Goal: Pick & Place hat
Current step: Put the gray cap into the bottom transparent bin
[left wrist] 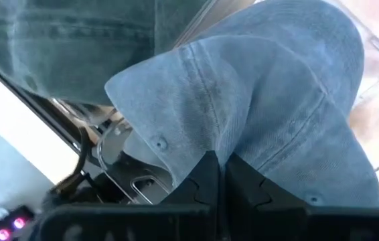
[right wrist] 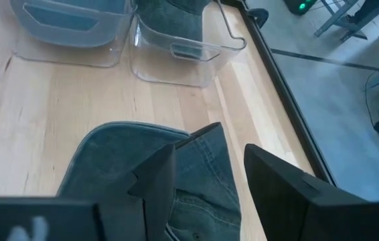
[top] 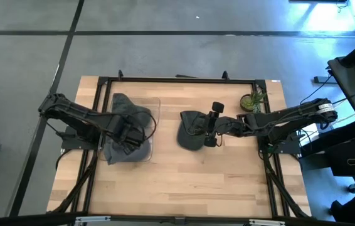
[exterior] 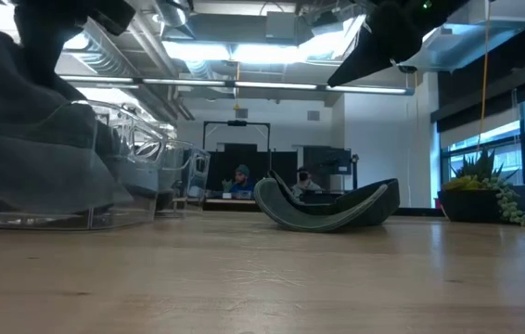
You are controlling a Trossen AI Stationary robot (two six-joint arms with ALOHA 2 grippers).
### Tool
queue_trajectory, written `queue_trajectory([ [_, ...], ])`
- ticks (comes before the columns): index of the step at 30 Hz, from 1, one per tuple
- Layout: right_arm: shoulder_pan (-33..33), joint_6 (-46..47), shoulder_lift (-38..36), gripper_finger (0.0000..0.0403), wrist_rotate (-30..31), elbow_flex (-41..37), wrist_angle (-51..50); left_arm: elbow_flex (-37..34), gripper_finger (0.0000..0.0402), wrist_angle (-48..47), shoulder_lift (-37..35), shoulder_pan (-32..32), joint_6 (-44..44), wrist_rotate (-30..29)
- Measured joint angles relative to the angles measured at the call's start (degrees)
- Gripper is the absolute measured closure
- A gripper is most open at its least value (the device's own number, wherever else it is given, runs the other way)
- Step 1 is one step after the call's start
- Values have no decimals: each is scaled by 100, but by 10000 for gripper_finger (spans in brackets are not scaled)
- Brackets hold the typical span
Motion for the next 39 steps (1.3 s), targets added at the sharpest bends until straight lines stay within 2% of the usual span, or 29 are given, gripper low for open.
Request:
queue_trajectory([
  [6, 0, 56, 0, 223, -1, 0, -4, 0, 398, 3, -239, 34, -344, 34],
  [10, 0, 52, 0, 223, -5, 0, -4, 0, 398, 0, -390, 25, -706, 320],
  [14, 0, 36, 0, 223, -10, 0, -4, -40, 398, 7, -388, -98, -717, 341],
  [19, 0, 4, 0, 223, -41, 0, -2, -658, 398, 6, -367, -171, -404, 13],
  [25, 0, -3, 0, 223, -56, 0, -2, -1294, 393, 7, -365, -161, -172, 67],
  [35, 0, 12, 0, 223, -54, 0, 0, -1186, 383, -12, -367, -161, 109, 131],
  [39, 0, 12, 0, 223, -54, 0, 0, -987, 381, -9, -394, -161, -104, 11],
])
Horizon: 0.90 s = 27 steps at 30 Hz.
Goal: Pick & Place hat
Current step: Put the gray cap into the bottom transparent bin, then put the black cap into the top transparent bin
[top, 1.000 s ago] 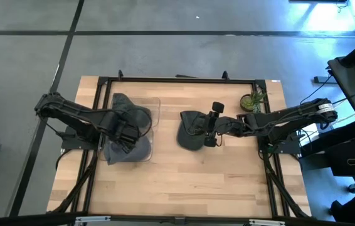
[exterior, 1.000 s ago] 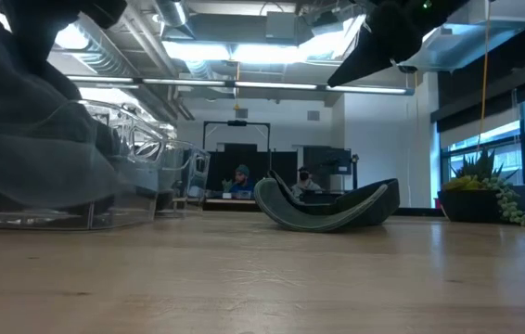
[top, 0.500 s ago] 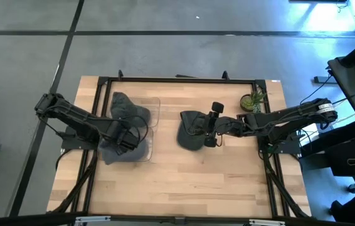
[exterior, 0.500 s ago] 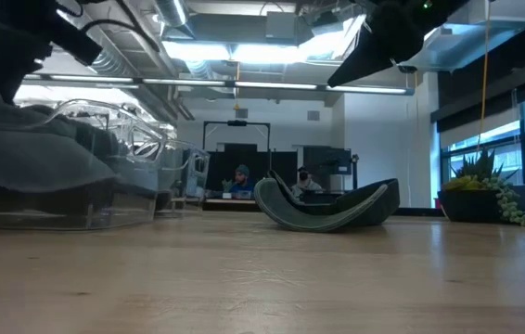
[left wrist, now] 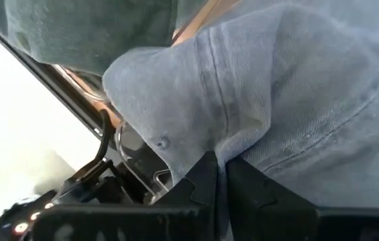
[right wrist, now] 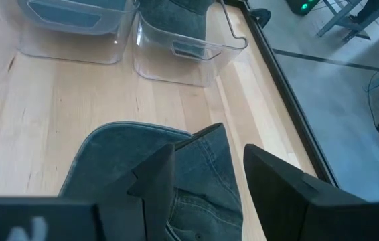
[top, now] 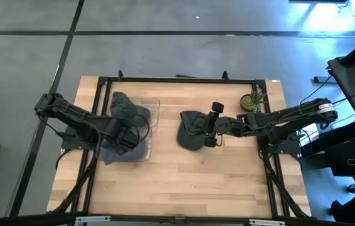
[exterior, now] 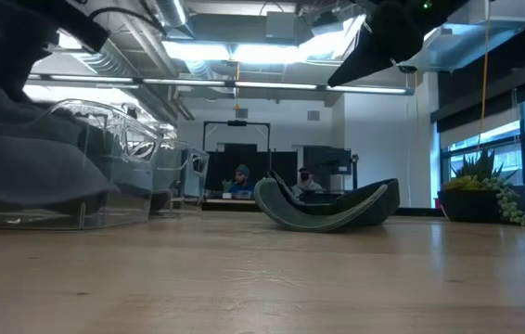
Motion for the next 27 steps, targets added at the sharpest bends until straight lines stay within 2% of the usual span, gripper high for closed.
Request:
queue_trajectory([
  [5, 0, 0, 0, 223, 0, 0, 0, 264, 344, 3, -105, 0, -84, -7],
  [10, 0, 28, 0, 223, 2, 0, -7, 578, 299, 5, -318, 0, -97, -272],
  [15, 0, 398, 0, 223, -6, 0, -71, 869, 262, -1, -560, 0, -13, -889],
  [19, -1, 1279, 0, 223, -117, 0, -377, 970, 241, 371, -639, 0, 449, -1946],
  [22, -4, 2748, 0, 223, -401, 0, -902, 970, 232, 1194, -627, 97, 1153, -2500],
  [24, -4, 3691, 0, 223, -553, 0, -1292, 970, 229, 1836, -542, 265, 1717, -2605],
  [27, -4, 4407, 0, 223, -693, 0, -1858, 970, 229, 2659, -375, 617, 2635, -2340],
])
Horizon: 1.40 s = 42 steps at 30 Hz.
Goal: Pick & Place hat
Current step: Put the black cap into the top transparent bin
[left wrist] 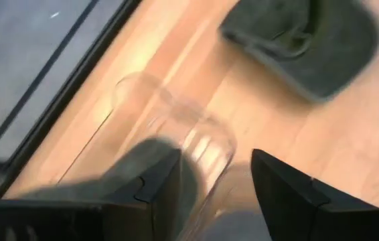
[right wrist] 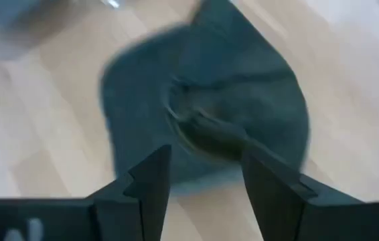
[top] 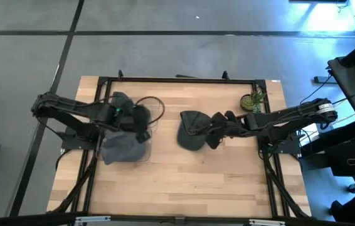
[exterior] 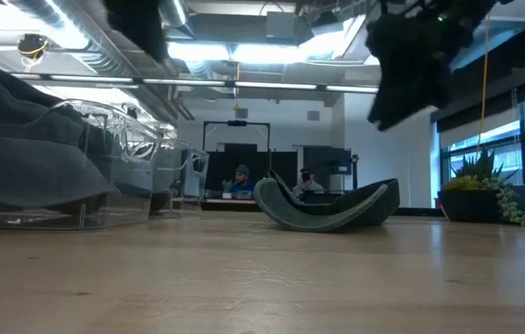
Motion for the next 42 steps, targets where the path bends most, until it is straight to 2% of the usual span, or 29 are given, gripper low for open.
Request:
queue_trajectory([
  [6, 2, 1129, 57, 223, 92, 0, -763, 0, 232, 952, 452, 454, 1080, 270],
  [11, 2, 1803, 357, 223, 107, 0, -853, -2, 230, 1982, 826, 523, 1828, 221],
  [14, 3, 2077, 711, 223, -57, 0, -769, -2, 232, 2092, 943, 596, 2184, 172],
  [22, 156, 2546, 1572, 223, -345, 0, -277, -2, 232, 2148, 887, 786, 2226, 515],
  [27, 364, 2890, 1676, 223, -116, 0, 286, -2, 232, 2117, 885, 814, 2369, 818],
  [33, 735, 3557, 1689, 223, 274, 0, 660, -2, 235, 2077, 883, 822, 2480, 918],
  [42, 1349, 4981, 2074, 223, 1296, 2, 938, -2, 232, 1919, 881, 943, 2888, 1695],
])
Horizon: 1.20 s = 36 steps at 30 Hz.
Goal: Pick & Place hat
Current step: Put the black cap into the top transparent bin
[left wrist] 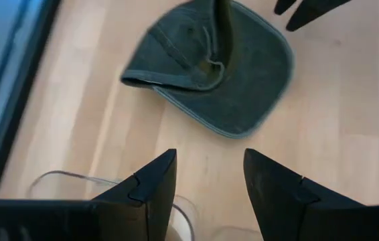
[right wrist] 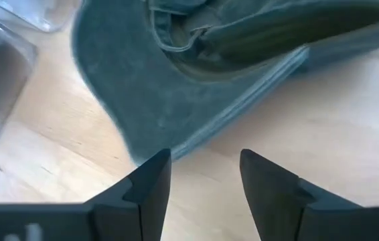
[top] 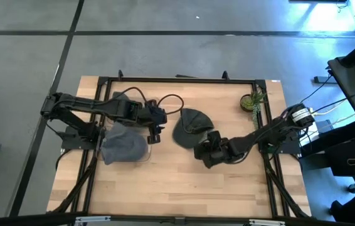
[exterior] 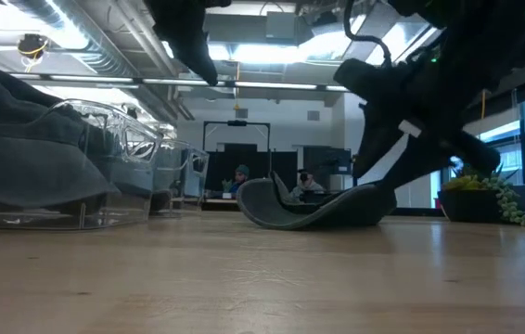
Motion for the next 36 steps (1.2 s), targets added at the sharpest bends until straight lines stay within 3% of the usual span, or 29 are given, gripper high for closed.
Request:
queue_trajectory([
  [6, 30, 223, 519, 223, 132, 0, 616, 0, 235, -56, 0, 97, 251, 537],
  [15, 83, 338, 686, 223, 1263, 0, 1079, -2, 233, -380, 0, 108, 383, 635],
  [27, 59, 550, 726, 223, 1372, 0, 1122, -2, 231, -441, 0, 110, 485, 658],
  [36, -131, 542, 1172, 223, 1407, -2, 1656, -2, 234, -535, 0, 110, 491, 660],
])
